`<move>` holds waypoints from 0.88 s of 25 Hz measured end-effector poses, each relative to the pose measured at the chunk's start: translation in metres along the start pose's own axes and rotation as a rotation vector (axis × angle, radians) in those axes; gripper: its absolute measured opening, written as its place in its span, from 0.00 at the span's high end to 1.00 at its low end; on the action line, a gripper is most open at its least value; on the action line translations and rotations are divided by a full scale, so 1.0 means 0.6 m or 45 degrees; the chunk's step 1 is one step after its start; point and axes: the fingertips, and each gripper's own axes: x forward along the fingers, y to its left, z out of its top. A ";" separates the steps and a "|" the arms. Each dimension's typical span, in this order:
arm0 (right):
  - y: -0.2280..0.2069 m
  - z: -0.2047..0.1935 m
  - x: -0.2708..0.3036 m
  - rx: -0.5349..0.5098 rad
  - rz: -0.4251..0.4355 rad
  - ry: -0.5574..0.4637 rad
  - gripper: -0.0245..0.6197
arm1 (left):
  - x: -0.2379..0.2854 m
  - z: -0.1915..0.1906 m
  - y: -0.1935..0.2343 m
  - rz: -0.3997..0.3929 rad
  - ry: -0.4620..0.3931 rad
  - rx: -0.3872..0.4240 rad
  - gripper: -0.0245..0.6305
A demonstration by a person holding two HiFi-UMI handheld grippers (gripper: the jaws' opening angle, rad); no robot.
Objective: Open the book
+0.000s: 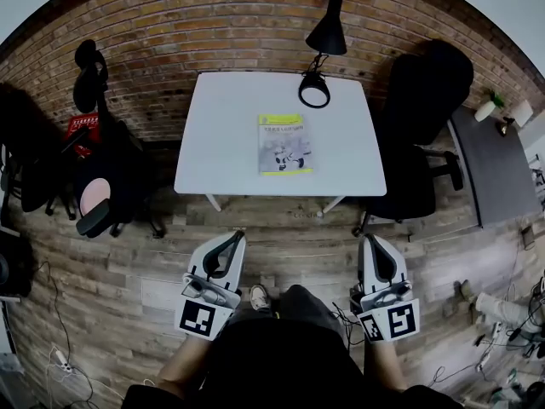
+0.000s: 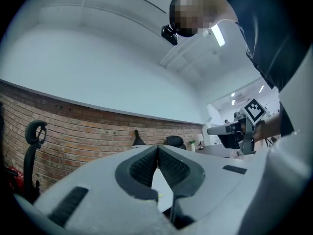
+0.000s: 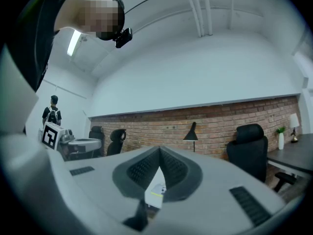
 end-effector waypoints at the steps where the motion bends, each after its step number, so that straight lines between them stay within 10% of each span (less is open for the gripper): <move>1: -0.004 -0.003 0.000 0.003 -0.007 0.007 0.94 | 0.007 -0.005 -0.001 -0.008 0.005 -0.011 0.93; 22: -0.234 -0.038 0.211 0.085 0.163 -0.045 0.94 | 0.302 -0.032 0.035 0.096 0.078 0.045 0.93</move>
